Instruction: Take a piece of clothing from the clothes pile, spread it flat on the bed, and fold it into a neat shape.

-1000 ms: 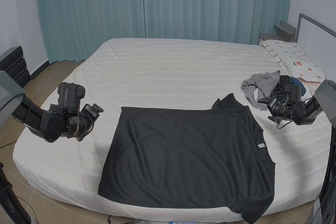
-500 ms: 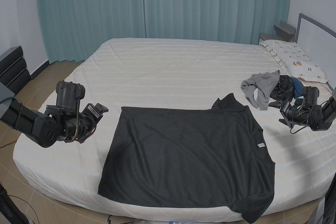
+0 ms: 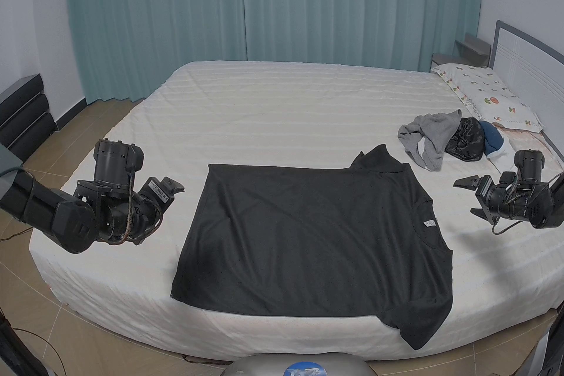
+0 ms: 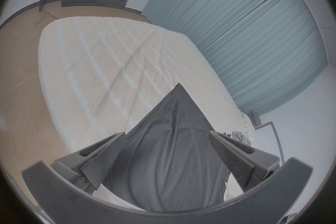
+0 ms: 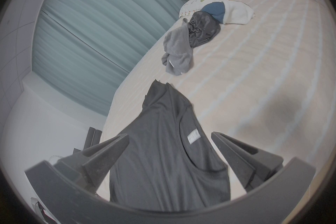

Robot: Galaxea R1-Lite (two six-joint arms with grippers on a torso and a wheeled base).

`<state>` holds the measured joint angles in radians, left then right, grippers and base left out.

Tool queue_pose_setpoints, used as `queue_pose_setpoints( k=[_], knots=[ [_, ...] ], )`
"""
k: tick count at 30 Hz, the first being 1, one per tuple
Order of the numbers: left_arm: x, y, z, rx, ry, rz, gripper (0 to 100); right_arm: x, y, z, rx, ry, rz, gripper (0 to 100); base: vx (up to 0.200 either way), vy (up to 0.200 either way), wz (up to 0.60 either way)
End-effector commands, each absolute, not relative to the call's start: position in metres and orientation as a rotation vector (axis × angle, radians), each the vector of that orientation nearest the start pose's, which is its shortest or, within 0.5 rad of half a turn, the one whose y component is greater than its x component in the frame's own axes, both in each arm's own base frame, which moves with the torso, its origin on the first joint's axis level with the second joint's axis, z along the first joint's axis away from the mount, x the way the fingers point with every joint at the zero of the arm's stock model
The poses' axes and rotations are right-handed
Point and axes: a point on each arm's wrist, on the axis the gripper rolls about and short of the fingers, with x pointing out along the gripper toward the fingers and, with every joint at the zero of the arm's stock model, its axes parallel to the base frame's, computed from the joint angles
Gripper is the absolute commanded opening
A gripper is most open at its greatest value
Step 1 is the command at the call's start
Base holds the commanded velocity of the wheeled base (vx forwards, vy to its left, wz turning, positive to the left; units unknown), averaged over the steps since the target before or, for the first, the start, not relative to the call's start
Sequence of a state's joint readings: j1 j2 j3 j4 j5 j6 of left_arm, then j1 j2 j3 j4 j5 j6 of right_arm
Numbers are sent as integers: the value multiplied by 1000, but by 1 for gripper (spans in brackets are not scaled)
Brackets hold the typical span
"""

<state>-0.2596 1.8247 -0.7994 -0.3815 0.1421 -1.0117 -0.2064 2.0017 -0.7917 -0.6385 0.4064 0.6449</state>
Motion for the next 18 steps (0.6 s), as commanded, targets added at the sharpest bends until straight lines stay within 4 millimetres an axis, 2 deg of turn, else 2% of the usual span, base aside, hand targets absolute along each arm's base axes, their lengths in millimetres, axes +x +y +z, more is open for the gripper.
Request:
queue_pose_setpoints(
  k=[1, 13, 18],
  knots=[
    [294, -83, 113, -831, 657, 204, 100, 321, -56, 86, 794, 606, 21, 100, 0, 0, 0],
    [278, -84, 104, -812, 705, 209, 100, 289, -47, 90, 763, 632, 42, 100, 0, 0, 0],
    [274, -86, 103, -812, 724, 192, 100, 285, -42, 86, 763, 659, 48, 100, 0, -200, 0]
  ],
)
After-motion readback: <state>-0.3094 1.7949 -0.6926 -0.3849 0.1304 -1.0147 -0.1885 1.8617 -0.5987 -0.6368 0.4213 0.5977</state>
